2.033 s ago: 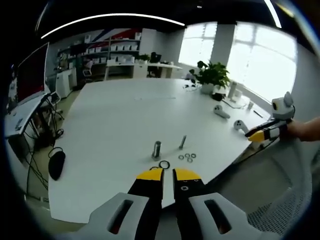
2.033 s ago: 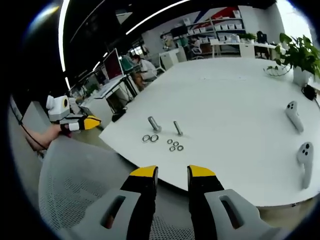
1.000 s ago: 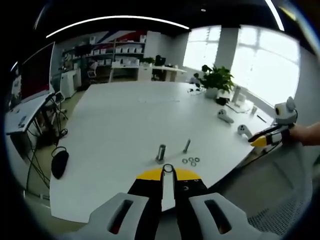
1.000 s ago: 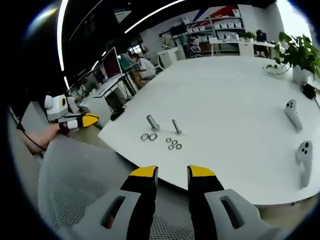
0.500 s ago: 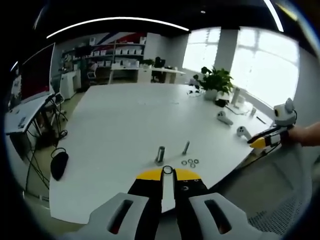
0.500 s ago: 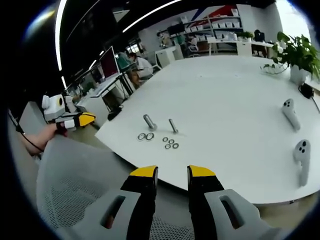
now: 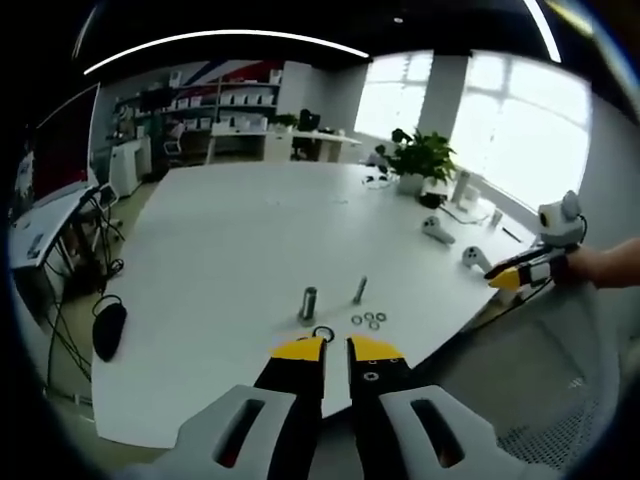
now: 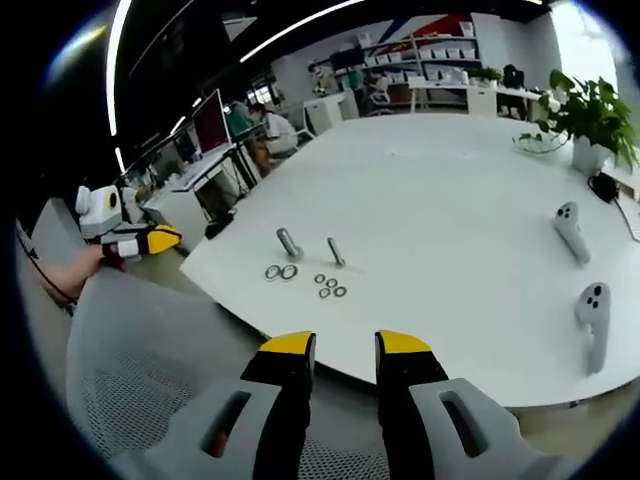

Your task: Place the washer onto the threaded stud by aligning its center hole with the stud, sliding it down to the base, and recovering from edge contact or off-axis alignment until the washer reaches the visible bottom stop.

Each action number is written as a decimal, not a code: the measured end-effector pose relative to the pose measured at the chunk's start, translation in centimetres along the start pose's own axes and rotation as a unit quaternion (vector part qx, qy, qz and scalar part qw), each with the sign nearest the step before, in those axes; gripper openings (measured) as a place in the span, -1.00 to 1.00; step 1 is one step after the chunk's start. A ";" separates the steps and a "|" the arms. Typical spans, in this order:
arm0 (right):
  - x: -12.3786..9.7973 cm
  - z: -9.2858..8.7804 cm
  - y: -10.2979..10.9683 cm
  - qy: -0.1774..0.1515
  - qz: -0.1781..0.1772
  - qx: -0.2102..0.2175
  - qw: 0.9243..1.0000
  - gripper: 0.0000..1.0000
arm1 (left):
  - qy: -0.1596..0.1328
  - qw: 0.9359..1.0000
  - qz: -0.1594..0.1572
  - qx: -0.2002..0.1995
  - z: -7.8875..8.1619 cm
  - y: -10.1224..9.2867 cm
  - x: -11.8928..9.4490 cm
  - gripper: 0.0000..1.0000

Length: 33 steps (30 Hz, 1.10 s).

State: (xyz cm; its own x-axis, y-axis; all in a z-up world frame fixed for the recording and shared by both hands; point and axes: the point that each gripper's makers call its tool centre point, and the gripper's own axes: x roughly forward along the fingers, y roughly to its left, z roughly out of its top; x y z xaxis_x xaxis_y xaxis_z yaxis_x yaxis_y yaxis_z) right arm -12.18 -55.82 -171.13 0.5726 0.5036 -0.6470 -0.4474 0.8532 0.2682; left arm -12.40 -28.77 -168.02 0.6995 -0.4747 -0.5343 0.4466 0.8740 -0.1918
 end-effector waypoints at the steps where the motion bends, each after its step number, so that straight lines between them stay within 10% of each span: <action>1: 0.0 0.0 0.0 0.000 0.000 0.002 1.000 -0.47 | 0.004 1.000 -0.009 0.002 -0.1 -0.3 0.1 -0.88; 19: -0.7 0.2 -1.0 -0.014 -0.035 0.020 0.999 -0.45 | -0.013 0.998 -0.058 0.021 0.4 -1.9 0.0 -0.86; 33: -0.9 0.3 0.8 -0.021 0.009 0.048 0.999 -0.42 | -0.024 0.998 -0.052 0.014 0.8 -1.6 -0.1 -0.87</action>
State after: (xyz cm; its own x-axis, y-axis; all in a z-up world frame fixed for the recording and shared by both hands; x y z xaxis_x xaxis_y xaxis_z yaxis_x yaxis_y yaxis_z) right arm -12.87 -55.52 -170.05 0.5938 0.5231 -0.6114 -0.3911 0.8517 0.3488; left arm -12.72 -30.23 -166.96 0.6741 -0.5679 -0.4724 0.5336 0.8166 -0.2203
